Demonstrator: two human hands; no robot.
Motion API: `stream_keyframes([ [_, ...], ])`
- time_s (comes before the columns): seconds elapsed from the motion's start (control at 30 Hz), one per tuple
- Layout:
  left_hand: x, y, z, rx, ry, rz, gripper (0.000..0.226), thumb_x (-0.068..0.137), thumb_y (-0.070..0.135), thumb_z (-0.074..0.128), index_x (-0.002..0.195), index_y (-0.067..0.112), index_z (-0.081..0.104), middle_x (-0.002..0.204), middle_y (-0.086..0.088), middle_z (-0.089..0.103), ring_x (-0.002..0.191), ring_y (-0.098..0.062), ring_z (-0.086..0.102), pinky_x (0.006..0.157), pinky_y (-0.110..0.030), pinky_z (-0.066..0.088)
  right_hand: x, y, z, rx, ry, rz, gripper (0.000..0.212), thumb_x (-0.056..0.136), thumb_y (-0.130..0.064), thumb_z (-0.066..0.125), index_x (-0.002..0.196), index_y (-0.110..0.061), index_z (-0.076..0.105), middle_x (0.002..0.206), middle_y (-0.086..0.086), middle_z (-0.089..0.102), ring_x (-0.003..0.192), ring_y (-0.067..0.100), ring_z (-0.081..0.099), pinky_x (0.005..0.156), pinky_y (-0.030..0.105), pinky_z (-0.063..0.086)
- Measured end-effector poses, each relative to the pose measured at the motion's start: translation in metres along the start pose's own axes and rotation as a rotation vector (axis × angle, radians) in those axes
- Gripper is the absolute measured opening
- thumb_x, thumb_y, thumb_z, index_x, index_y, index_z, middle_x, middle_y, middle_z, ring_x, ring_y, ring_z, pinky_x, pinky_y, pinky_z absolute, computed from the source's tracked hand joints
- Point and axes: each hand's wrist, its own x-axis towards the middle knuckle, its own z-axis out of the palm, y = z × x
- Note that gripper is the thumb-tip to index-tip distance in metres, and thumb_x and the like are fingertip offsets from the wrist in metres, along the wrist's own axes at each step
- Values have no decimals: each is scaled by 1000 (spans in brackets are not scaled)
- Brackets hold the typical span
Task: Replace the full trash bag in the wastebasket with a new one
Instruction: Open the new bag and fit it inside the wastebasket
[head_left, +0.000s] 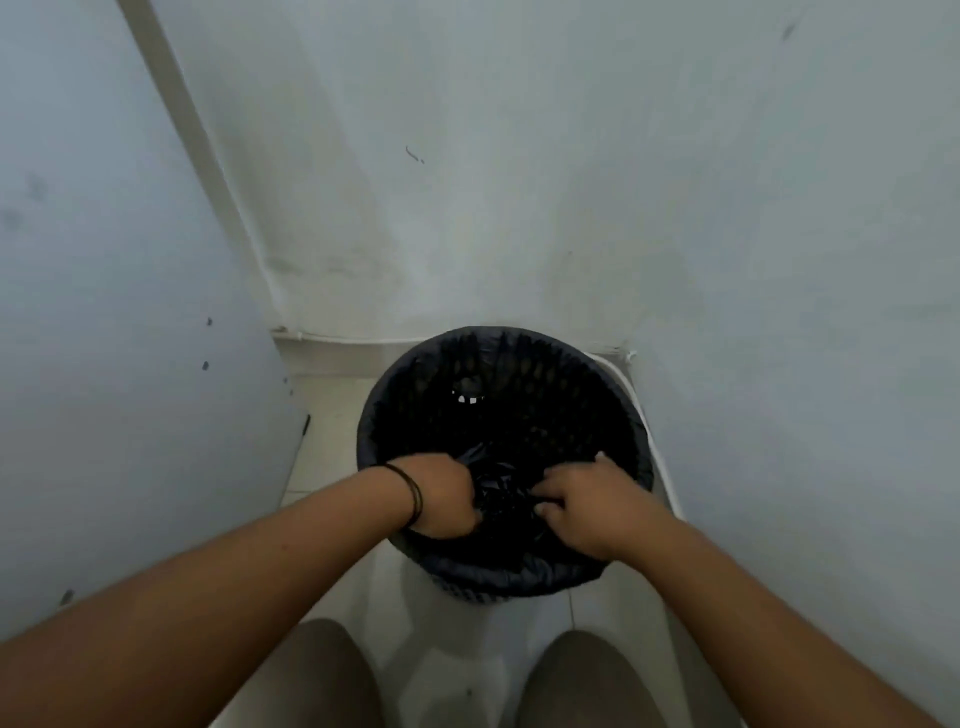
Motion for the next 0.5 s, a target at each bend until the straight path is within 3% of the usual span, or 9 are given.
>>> stream_keyframes([
  [0.03,-8,-7,0,-38,182,-58,37,92,39,40,95,12,65,96,-10,64,88,-27,58,78,-33,47,-9,6,-2,15,183,35,34,90,-34,46,115,-19,63,121,1,59,112,22,53,101,34,38],
  [0.1,-25,-26,8,-85,539,-211,27,84,36,49,90,13,62,96,-9,59,92,-28,56,76,-33,46,-28,18,-2,139,438,245,26,85,-32,54,103,-15,61,107,6,58,95,24,57,77,32,48],
  [0.17,-37,-40,23,-271,736,-364,25,79,30,56,96,12,57,99,-11,53,97,-30,52,78,-33,46,-44,27,3,452,454,458,20,84,-31,61,78,-15,51,84,6,55,69,18,53,56,26,43],
  [0.23,-43,-46,37,-587,788,-392,23,78,23,62,98,9,59,92,-10,55,91,-28,56,68,-27,44,-48,29,14,786,316,536,28,84,-28,65,66,-20,45,67,0,53,56,12,51,45,23,42],
  [0.3,-40,-50,46,-748,831,-356,22,80,19,65,99,9,65,90,-8,62,80,-22,61,62,-22,40,-43,26,25,1007,280,542,21,85,-19,65,68,-20,52,66,3,59,58,21,61,53,33,54],
  [0.37,-36,-54,47,-823,885,-330,29,81,20,67,109,13,66,95,-3,67,74,-12,60,65,-19,41,-31,30,30,1094,349,552,8,86,-13,63,79,-13,60,70,6,62,63,25,63,61,39,59],
  [0.4,-34,-57,46,-872,895,-312,35,82,21,68,116,15,64,96,-1,68,73,-8,59,67,-19,42,-24,32,28,1152,374,550,3,87,-11,62,89,-8,62,75,7,63,65,24,63,57,35,59],
  [0.5,-21,-70,39,-988,890,-301,47,82,24,69,127,16,58,110,-1,68,89,-12,61,78,-22,44,2,42,21,1290,378,514,26,88,-8,60,114,-6,59,95,11,62,74,24,62,45,20,53],
])
